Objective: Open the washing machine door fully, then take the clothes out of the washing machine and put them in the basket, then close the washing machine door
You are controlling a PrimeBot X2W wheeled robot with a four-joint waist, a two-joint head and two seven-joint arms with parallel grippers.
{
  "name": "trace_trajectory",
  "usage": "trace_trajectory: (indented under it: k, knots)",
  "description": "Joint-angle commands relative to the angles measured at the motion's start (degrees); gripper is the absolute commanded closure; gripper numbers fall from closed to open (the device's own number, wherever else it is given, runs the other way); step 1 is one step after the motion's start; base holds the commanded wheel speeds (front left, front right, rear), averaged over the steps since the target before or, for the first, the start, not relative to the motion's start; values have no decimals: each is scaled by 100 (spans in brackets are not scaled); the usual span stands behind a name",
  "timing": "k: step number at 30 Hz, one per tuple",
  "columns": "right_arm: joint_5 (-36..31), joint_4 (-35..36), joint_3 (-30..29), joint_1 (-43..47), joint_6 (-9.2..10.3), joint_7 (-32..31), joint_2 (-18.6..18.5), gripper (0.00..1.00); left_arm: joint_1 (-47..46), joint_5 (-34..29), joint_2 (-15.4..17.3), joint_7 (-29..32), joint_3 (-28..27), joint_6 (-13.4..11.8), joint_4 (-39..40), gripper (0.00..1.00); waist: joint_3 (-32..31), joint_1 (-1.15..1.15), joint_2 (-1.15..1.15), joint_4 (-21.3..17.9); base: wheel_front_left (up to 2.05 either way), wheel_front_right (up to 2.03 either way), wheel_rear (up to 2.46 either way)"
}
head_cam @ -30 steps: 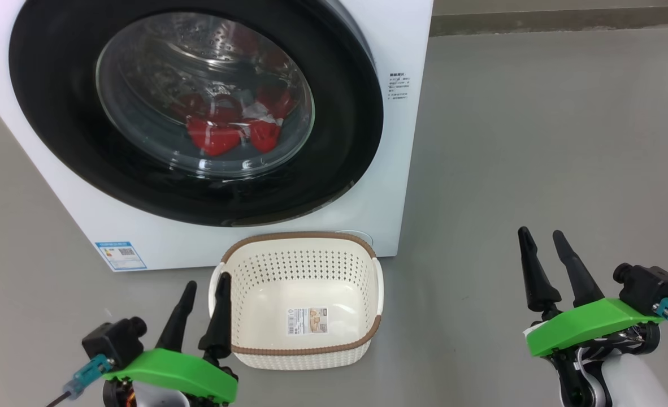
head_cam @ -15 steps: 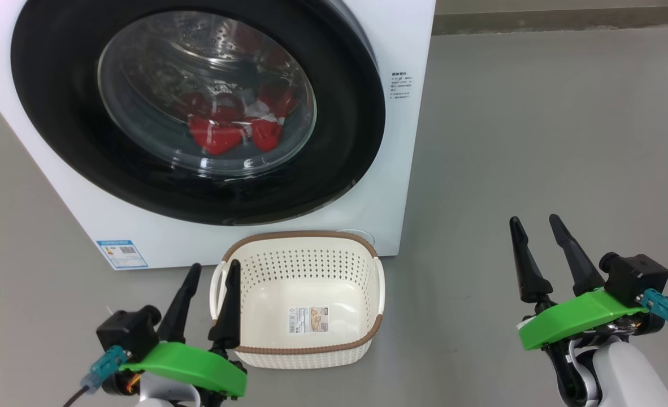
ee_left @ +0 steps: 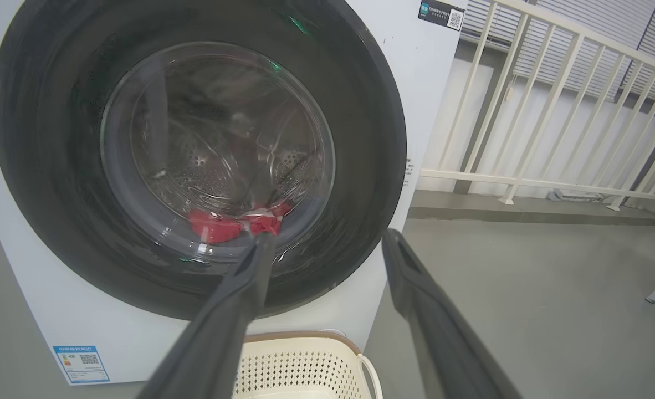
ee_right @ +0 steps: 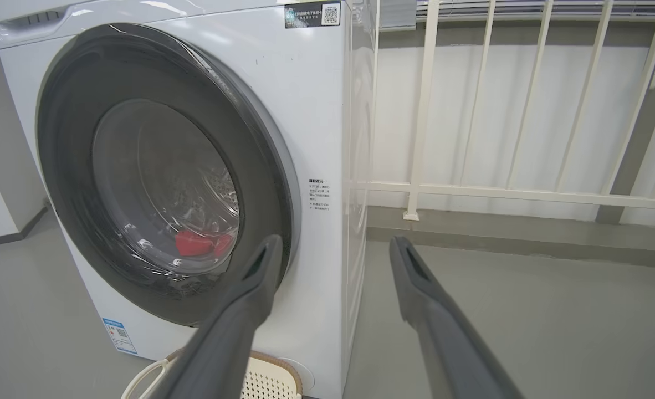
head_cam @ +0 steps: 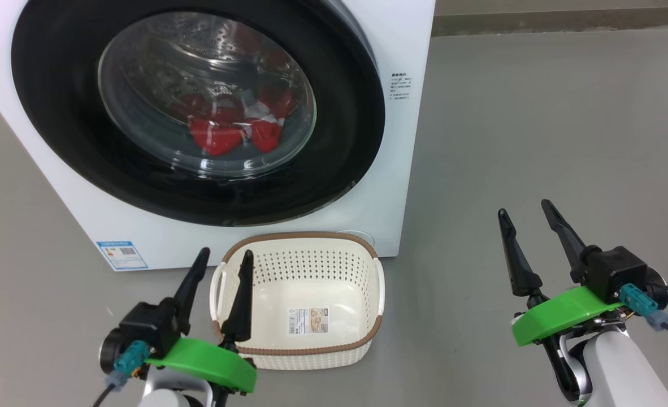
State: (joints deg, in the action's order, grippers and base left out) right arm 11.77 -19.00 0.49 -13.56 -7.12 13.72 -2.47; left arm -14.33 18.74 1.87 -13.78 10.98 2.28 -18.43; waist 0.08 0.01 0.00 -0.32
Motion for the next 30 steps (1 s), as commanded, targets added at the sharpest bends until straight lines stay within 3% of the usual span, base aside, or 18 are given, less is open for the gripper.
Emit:
trace_trajectory:
  k: [1,22,30]
  knots:
    - [-195,146,128,-263,-36,90,-38,0,-262,-146,98,-83,-140,-42,148,0,-4,-1,0,-1,0,0,0]
    - [-24,-2,-37,-186,-36,128,-41,0,-209,-15,100,-122,-157,-88,28,0,-63,-1,0,42,0,0,0]
    - [30,119,-155,-204,-36,128,-41,0,-253,-36,102,-122,-95,-120,373,0,168,-1,0,124,0,0,0]
